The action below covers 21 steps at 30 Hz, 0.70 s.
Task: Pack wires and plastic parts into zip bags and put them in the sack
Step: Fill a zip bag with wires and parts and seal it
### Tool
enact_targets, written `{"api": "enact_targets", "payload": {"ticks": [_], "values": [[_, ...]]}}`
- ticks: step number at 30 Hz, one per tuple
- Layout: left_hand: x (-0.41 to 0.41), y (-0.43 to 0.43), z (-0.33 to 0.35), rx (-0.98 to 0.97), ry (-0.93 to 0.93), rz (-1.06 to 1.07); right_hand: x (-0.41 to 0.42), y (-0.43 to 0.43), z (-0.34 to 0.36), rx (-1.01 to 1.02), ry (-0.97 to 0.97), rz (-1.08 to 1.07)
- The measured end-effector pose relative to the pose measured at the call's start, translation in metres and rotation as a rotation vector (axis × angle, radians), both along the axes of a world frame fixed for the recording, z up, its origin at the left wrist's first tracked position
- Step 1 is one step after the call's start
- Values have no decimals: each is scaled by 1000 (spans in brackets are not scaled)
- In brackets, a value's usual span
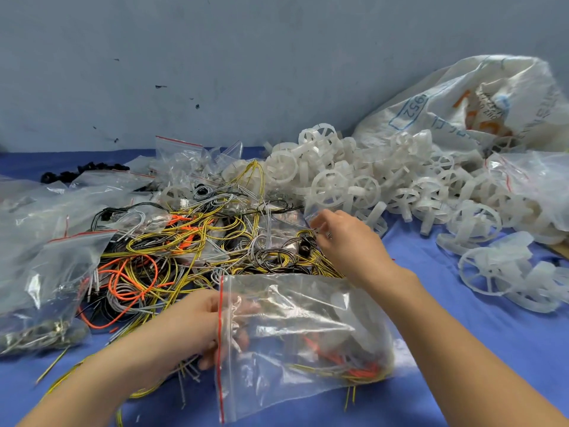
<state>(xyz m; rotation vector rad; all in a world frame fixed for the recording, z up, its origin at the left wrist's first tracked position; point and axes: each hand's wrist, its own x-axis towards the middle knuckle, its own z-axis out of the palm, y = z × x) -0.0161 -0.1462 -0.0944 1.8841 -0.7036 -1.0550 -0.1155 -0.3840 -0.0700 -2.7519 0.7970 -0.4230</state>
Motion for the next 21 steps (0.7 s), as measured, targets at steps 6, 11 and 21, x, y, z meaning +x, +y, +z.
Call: {"api": "enact_targets", "payload": {"ticks": [6,11,21], "values": [[14,7,5,-42,-72,55,17,-11,-16,-133,239,38],[15,5,7,-74,-62,100,24,-10,-16,-194,333,48],[11,3,18,-96,-117,166,28,-9,-18,-175,346,15]]}}
